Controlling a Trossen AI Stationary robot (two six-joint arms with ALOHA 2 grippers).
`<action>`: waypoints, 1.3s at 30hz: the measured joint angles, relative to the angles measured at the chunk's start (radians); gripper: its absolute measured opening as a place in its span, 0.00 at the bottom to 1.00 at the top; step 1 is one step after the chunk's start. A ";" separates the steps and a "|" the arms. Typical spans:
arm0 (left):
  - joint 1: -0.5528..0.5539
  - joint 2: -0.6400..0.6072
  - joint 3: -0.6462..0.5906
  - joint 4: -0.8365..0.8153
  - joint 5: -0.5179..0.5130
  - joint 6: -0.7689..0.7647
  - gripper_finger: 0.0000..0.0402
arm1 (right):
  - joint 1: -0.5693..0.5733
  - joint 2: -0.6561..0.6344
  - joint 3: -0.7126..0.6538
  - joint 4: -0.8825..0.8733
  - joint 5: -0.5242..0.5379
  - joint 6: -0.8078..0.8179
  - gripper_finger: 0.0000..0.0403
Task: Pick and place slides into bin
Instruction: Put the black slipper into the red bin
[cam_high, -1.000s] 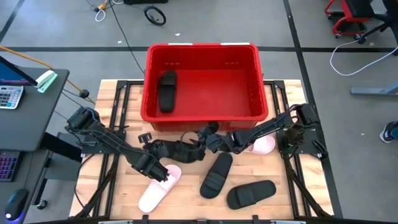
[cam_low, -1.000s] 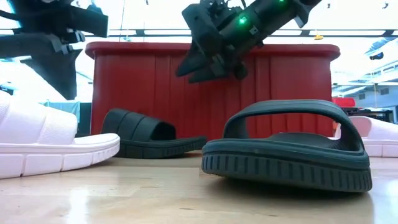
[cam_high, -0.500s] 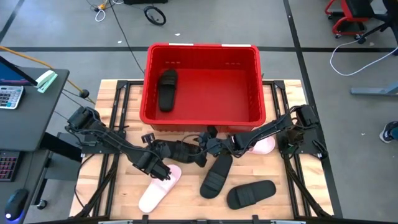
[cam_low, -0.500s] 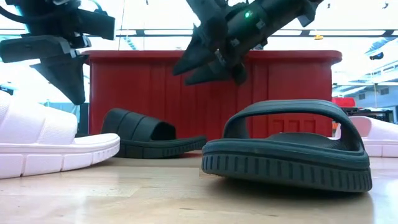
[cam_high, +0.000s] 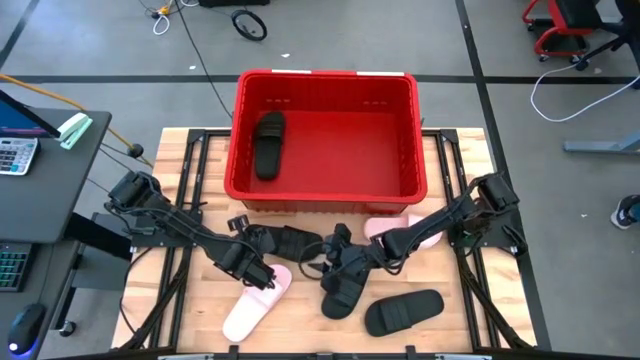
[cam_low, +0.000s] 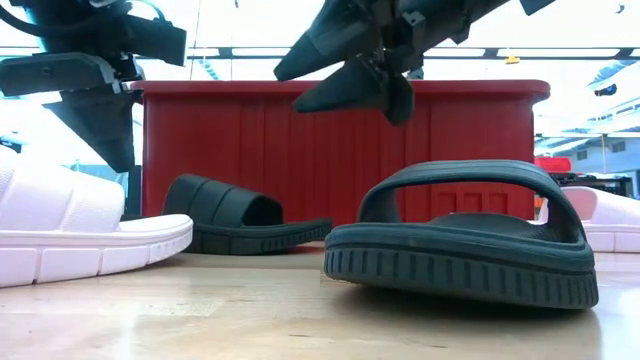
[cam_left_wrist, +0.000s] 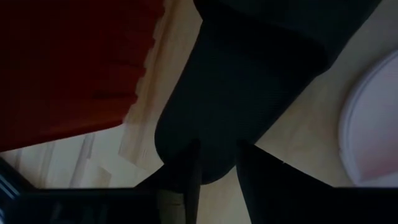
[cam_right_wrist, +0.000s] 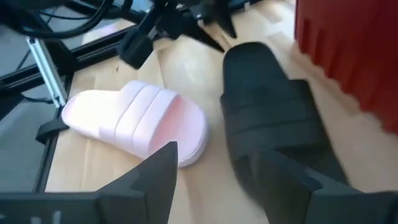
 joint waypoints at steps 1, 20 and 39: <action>0.000 0.000 0.000 -0.001 0.000 0.000 0.27 | 0.006 0.002 0.000 -0.005 0.002 0.012 0.51; 0.001 -0.008 0.002 -0.028 0.001 -0.035 0.27 | -0.057 0.244 0.000 0.239 0.022 0.396 0.51; 0.002 -0.008 0.002 -0.044 -0.004 -0.007 0.27 | -0.122 0.334 0.087 0.285 0.007 0.412 0.41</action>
